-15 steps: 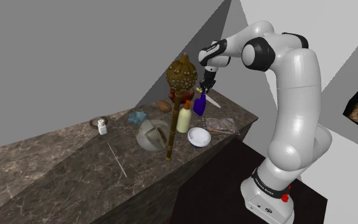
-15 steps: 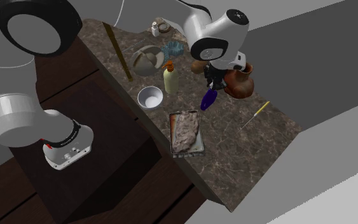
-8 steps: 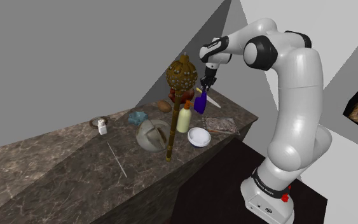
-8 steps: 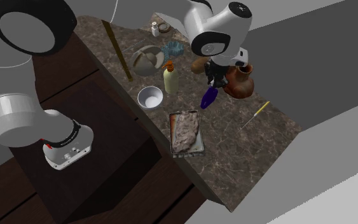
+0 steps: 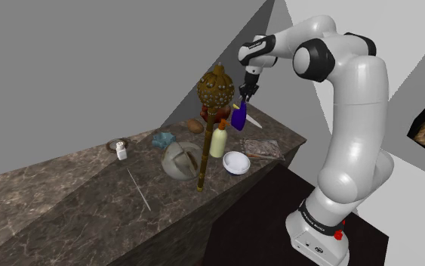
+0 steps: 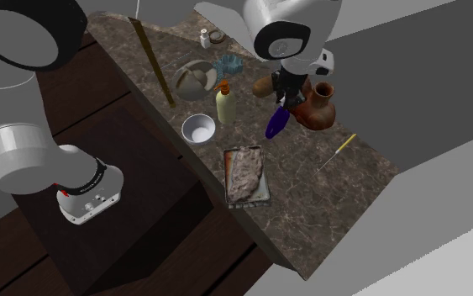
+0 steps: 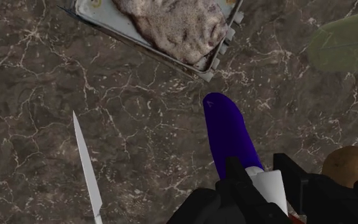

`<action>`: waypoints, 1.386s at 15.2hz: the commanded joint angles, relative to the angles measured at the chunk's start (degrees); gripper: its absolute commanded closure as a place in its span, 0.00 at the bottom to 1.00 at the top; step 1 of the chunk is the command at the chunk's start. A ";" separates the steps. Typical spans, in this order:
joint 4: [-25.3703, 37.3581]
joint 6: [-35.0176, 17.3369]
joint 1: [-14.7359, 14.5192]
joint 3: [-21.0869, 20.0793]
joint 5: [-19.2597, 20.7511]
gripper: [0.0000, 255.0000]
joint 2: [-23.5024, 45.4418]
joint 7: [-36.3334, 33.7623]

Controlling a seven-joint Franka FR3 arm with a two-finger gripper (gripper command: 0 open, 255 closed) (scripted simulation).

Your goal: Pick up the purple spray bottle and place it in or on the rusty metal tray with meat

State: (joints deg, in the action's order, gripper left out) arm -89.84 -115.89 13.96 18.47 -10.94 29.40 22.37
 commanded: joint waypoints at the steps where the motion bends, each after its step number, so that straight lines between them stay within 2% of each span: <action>1: 0.72 1.39 0.07 0.19 0.25 1.00 -0.69 -0.02; 10: 4.64 7.15 0.06 0.62 1.09 1.00 -2.64 -0.65; 15: -6.16 6.27 -0.13 2.54 3.91 1.00 -12.88 1.32; 21: -15.69 7.30 0.52 4.67 8.06 1.00 -24.16 3.23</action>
State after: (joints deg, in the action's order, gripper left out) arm -104.17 -108.91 14.36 22.83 -3.59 7.08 25.34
